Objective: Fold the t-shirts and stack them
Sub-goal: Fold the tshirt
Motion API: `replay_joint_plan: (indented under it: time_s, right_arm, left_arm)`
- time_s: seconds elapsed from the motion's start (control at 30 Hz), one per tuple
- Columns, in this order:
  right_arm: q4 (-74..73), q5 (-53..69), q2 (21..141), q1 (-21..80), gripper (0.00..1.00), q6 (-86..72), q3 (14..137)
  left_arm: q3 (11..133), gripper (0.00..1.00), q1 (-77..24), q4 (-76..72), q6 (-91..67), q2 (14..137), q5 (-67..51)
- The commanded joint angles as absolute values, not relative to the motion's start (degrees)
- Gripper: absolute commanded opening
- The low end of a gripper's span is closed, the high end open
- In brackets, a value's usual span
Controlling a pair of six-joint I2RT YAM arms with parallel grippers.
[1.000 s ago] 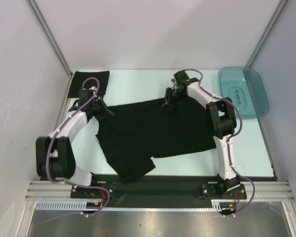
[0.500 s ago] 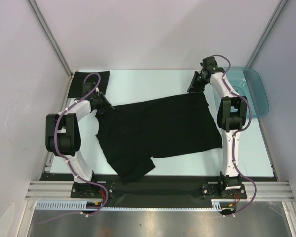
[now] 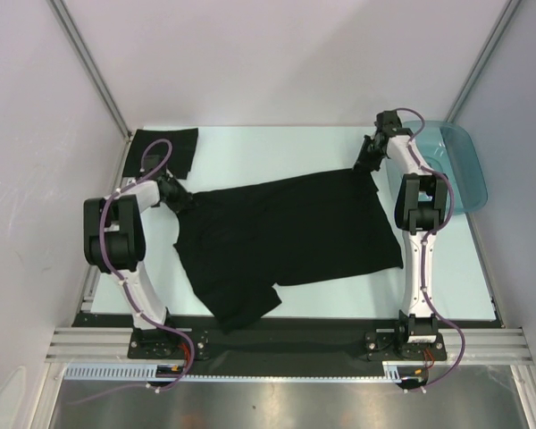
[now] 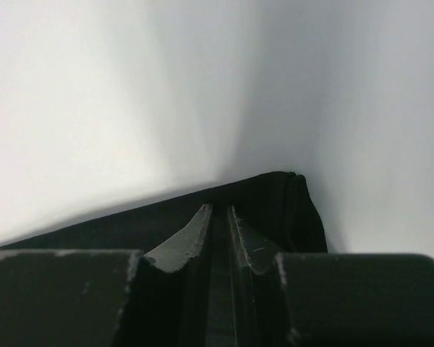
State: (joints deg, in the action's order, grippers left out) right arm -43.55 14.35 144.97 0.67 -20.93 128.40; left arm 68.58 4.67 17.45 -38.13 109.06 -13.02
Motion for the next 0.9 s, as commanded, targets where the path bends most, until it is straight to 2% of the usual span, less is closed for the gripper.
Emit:
replay_joint_plan:
  time_s: [0.0,0.23,0.53,0.67,0.87]
  right_arm:
    - [-43.3,8.9,147.0,0.5,0.2,-20.9,129.5]
    - [-45.6,4.3,149.0,-1.2,0.2,-20.8,131.6]
    - [-46.0,4.7,148.4,-1.1,0.24,-18.4,131.7]
    - [-45.4,5.3,147.3,-0.2,0.27,-18.1,131.3]
    - [-46.1,4.7,146.3,1.8,0.3,-18.4,132.1]
  left_arm:
    - [65.5,0.16,7.6,19.0,-38.1,107.0,-9.8]
    - [68.9,0.18,8.8,22.4,-35.3,110.7,-10.6]
    - [69.4,0.26,8.7,17.9,-34.5,105.0,-15.3]
    - [67.6,0.17,8.8,12.1,-35.4,102.7,-19.4]
    - [68.8,0.17,8.8,8.2,-39.4,104.8,-22.9]
